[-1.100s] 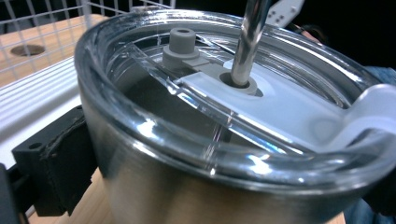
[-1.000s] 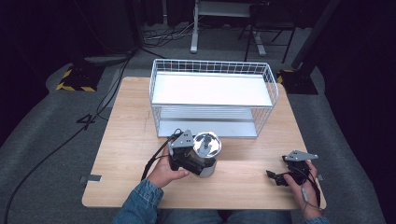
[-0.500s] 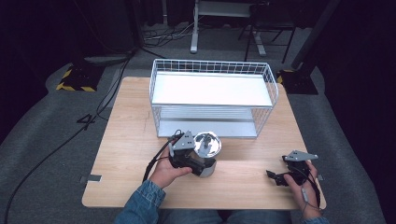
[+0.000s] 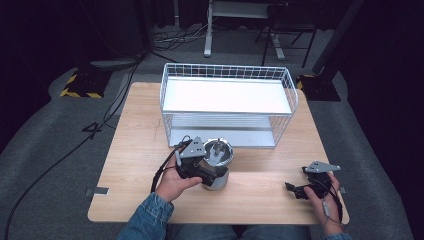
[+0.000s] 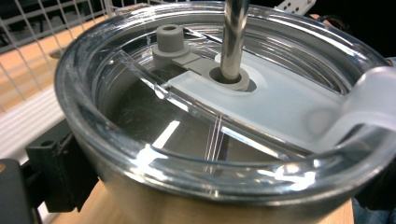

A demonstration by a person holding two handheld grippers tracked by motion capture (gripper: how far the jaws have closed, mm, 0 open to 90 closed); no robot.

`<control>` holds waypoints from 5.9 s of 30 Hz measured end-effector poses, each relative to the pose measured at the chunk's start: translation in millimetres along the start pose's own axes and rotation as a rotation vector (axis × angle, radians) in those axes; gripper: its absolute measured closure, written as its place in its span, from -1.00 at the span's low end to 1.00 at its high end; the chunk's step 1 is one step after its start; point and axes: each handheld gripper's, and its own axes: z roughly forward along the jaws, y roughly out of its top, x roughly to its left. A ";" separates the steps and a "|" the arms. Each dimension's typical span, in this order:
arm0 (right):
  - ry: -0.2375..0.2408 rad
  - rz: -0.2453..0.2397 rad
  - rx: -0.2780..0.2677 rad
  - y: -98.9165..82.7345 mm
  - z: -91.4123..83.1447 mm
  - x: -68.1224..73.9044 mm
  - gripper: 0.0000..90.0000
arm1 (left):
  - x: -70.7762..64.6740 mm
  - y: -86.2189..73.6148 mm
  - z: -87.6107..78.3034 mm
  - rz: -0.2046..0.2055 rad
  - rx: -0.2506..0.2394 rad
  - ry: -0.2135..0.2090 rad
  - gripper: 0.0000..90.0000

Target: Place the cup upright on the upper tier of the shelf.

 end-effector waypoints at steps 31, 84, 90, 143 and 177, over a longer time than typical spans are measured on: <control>-0.012 0.016 0.001 0.0 0.2 -0.7 -0.99 | 13.8 104.0 -40.5 0.049 -0.103 -0.007 -0.92; -0.011 0.019 0.000 0.0 0.2 -0.5 -0.99 | 96.9 218.2 -15.1 -0.048 -0.205 0.237 -0.92; -0.012 0.019 0.000 0.1 0.2 -0.5 -0.99 | 103.4 216.5 -2.7 -0.083 -0.184 0.304 -0.92; -0.014 0.009 -0.001 -0.1 -0.2 -0.1 -0.99 | 108.3 189.2 19.5 0.026 -0.186 0.444 -1.00; -0.010 0.016 0.001 0.0 0.1 -0.8 -0.99 | 95.1 180.2 -41.7 0.026 -0.283 0.321 -1.00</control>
